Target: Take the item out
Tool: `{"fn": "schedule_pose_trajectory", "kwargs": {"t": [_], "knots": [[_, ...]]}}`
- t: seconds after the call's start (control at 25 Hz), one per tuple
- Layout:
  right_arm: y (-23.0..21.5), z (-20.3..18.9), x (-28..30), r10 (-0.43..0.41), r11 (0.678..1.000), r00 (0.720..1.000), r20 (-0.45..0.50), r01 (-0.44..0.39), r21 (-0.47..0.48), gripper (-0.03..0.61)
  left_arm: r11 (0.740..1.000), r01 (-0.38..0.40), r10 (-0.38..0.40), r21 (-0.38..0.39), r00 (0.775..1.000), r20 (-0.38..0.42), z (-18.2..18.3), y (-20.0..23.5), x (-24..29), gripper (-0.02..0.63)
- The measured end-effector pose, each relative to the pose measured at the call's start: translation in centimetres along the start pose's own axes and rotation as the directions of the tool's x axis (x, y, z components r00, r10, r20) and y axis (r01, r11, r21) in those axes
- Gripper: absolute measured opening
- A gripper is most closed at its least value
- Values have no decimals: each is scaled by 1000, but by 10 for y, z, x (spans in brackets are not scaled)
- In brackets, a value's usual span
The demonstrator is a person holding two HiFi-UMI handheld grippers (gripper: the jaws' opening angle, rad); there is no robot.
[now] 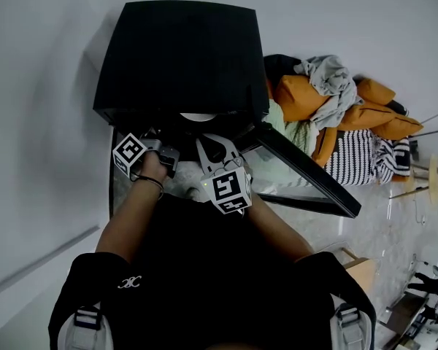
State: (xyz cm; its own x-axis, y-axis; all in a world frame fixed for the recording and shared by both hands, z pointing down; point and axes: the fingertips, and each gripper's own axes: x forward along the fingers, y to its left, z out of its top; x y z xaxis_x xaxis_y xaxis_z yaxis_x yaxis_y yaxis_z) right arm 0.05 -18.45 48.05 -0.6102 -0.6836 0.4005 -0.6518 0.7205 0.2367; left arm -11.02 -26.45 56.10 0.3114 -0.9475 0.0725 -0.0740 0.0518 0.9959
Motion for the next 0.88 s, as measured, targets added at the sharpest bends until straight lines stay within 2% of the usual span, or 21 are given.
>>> {"fn": "schedule_pose_trajectory", "kwargs": {"t": [0.2,0.4,0.48,0.56,0.64,0.68,0.72,0.8,0.88], "knots": [[0,-6,4,-14,1000,1000,-17,14,7,8,1000,-5,5,-2,1000,-6,-2,2,-6,36],[1,2,7,-8,996,1000,5,8,84,8,1000,-13,13,-7,1000,-17,-2,-1,-15,35],[1,3,8,0,989,1000,2,0,146,8,1000,-18,18,-13,1000,-20,-2,-2,-18,35],[1,-1,9,10,968,1000,-3,-9,251,8,1000,-22,21,-15,1000,-23,-2,-2,-21,35],[1,-7,10,26,923,1000,-1,-24,384,9,1000,-24,23,-14,999,-25,-2,-2,-22,36],[1,-10,11,36,890,999,3,-34,454,9,1000,-24,24,-14,999,-26,-3,-2,-23,35],[1,-14,11,47,849,999,10,-45,526,9,1000,-24,24,-14,999,-27,-4,-1,-24,35],[1,-21,11,67,743,997,28,-69,665,9,1000,-24,24,-16,999,-30,-6,0,-25,35],[-2,-22,11,68,648,996,49,-81,758,9,1000,-25,24,-17,999,-31,-7,-1,-27,35]]}}
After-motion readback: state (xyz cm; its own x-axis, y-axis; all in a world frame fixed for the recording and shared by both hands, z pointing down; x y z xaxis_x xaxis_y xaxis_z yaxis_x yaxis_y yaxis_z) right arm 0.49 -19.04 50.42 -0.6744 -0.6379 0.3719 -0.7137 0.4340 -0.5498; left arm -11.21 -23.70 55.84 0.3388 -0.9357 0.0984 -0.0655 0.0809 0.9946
